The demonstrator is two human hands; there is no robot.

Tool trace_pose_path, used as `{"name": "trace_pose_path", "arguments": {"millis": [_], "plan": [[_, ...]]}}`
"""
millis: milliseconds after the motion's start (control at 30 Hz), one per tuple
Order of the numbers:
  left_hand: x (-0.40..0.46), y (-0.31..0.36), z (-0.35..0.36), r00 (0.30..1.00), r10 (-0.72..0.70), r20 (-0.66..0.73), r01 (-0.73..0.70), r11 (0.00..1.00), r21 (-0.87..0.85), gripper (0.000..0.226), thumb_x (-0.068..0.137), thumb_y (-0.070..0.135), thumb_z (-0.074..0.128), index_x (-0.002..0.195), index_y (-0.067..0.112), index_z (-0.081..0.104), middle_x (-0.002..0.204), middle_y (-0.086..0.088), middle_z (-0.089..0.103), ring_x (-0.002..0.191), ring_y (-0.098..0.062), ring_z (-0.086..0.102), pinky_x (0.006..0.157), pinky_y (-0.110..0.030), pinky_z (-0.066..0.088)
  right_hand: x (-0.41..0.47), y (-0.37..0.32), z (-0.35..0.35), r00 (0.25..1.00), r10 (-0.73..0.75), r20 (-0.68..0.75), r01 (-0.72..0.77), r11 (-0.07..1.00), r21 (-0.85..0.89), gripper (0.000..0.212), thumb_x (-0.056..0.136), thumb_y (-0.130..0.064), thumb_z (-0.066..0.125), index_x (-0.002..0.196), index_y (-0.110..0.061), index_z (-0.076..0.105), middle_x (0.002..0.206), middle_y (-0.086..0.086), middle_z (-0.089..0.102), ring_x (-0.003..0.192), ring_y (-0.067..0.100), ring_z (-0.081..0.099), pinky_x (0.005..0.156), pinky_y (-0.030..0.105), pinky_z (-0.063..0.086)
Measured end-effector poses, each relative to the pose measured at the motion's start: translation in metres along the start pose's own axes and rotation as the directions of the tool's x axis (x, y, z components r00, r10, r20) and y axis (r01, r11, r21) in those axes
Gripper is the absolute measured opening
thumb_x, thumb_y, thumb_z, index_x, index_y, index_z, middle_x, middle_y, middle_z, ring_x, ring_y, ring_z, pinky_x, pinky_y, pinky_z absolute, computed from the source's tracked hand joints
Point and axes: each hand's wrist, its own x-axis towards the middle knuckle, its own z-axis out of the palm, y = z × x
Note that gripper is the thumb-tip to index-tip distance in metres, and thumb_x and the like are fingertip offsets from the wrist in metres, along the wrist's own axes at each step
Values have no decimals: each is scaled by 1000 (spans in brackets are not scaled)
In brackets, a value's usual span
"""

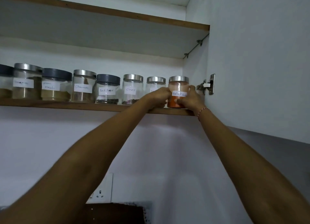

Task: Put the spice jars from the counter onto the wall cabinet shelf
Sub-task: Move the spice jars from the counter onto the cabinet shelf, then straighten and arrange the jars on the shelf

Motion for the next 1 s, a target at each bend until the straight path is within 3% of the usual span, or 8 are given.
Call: {"name": "trace_pose_path", "arguments": {"millis": [167,267,367,467,567,700,867,1000], "plan": [[10,-8,4,998,41,-51,-36,995,90,19,90,4,44,104,9,55,77,-3,56,61,-12,48,50,-17,40,8,0,10,996,60,71,-49,988,-149,74,83,-20,64,138,-8,16,130,20,49,115,35,52,90,39,45],[17,-11,9,993,67,-95,-43,970,237,30,90,11,50,118,3,55,106,-14,62,87,-23,58,69,-26,46,8,0,16,993,107,45,-94,969,-229,70,84,-29,62,137,-7,22,131,18,50,117,34,51,92,39,43],[9,-19,17,947,218,-235,-42,811,584,32,93,24,45,118,8,57,114,-14,64,100,-29,60,86,-38,50,3,-2,17,991,133,-16,-133,953,-271,61,84,-32,61,131,-5,34,128,17,52,116,33,52,87,35,43],[-10,-38,23,813,491,-313,-51,596,802,38,96,31,37,125,12,51,107,-11,68,97,-27,63,90,-39,47,-16,-3,21,976,-27,-216,-35,960,-277,45,89,-27,53,125,-3,42,120,19,57,109,34,56,78,33,44],[-32,-60,19,785,559,-267,-9,442,897,56,97,43,30,144,13,29,141,-14,47,133,-26,41,112,-45,22,-46,5,34,902,-310,-299,180,902,-393,49,94,-31,42,134,-3,39,133,21,48,122,34,47,100,41,40],[-67,-87,-8,827,503,-250,66,354,933,68,96,52,23,150,15,5,158,-12,8,147,-24,4,118,-44,2,-78,7,60,836,-519,-178,378,780,-498,60,95,-41,39,144,-8,27,152,14,28,143,27,21,118,42,15],[-126,-110,-53,871,427,-243,117,299,947,70,96,51,25,149,12,2,159,-12,3,147,-24,1,118,-43,2,-106,-28,98,811,-580,-71,476,727,-495,63,95,-44,39,145,-9,26,154,14,23,144,27,18,116,46,15],[-173,-120,-102,856,419,-301,193,280,940,72,96,52,22,149,10,-3,159,-12,-3,147,-23,-5,118,-42,-3,-126,-72,138,812,-577,88,530,665,-526,70,93,-53,33,149,-20,7,158,10,4,146,27,2,116,48,8]]}}
